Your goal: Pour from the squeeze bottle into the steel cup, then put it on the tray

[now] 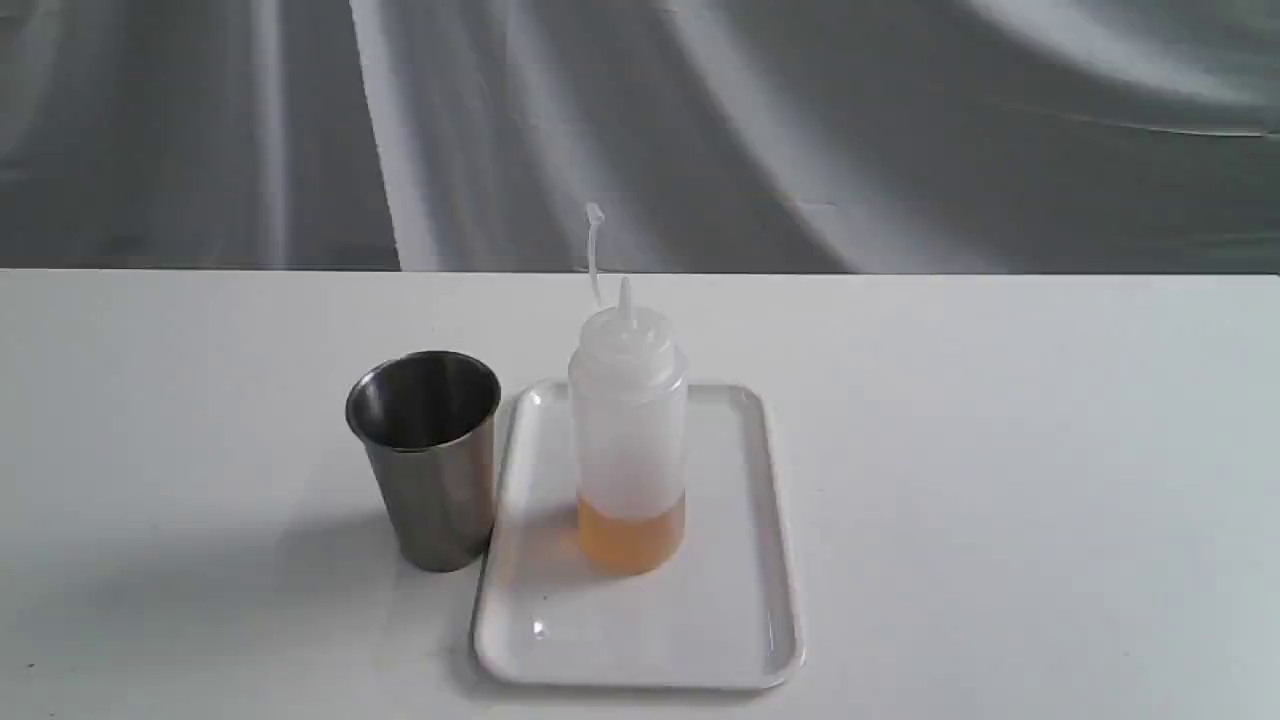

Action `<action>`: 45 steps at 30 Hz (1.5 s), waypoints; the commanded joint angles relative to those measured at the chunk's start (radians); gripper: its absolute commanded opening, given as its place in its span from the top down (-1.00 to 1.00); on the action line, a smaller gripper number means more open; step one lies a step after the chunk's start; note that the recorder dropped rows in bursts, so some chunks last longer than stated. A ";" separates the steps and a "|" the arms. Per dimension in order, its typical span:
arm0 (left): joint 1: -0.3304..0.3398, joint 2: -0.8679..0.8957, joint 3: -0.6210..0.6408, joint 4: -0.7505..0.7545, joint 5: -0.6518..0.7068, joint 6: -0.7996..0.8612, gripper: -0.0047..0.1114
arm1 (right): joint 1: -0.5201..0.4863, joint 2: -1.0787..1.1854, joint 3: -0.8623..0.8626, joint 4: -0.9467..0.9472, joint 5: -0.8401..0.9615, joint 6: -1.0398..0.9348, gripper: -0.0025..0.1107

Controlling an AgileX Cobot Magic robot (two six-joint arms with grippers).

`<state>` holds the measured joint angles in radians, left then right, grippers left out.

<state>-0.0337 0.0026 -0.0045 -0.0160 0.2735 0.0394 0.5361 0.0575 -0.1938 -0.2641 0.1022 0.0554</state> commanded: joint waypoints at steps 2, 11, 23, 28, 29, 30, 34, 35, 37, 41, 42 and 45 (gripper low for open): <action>-0.005 -0.003 0.004 0.001 -0.008 -0.005 0.92 | 0.004 -0.003 0.005 -0.006 0.005 0.006 0.96; -0.005 -0.003 0.004 0.001 -0.008 -0.003 0.92 | -0.022 -0.044 0.005 -0.006 0.006 0.006 0.96; -0.005 -0.003 0.004 0.001 -0.008 -0.005 0.92 | -0.300 -0.057 0.005 -0.006 0.006 0.006 0.96; -0.005 -0.003 0.004 0.001 -0.008 -0.005 0.92 | -0.457 -0.057 0.005 0.029 0.007 0.006 0.96; -0.005 -0.003 0.004 0.001 -0.008 -0.005 0.92 | -0.481 -0.057 0.005 0.045 0.007 0.006 0.96; -0.005 -0.003 0.004 0.001 -0.008 -0.005 0.92 | -0.504 -0.057 0.005 0.055 0.007 0.006 0.96; -0.005 -0.003 0.004 0.001 -0.008 -0.002 0.92 | -0.609 -0.057 0.005 0.101 0.019 0.006 0.96; -0.005 -0.003 0.004 0.001 -0.008 -0.002 0.92 | -0.630 -0.057 0.005 0.109 0.019 0.006 0.96; -0.005 -0.003 0.004 0.001 -0.008 -0.002 0.92 | -0.665 -0.057 0.005 0.139 0.023 0.006 0.96; -0.005 -0.003 0.004 0.001 -0.008 -0.002 0.92 | -0.724 -0.057 0.005 0.175 0.052 0.006 0.96; -0.005 -0.003 0.004 0.001 -0.008 -0.002 0.92 | -0.733 -0.057 0.005 0.175 0.064 0.006 0.96; -0.005 -0.003 0.004 0.001 -0.008 -0.005 0.92 | -0.744 -0.057 0.005 0.179 0.090 0.006 0.96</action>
<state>-0.0337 0.0026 -0.0045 -0.0160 0.2735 0.0394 -0.1969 0.0054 -0.1924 -0.0971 0.1702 0.0554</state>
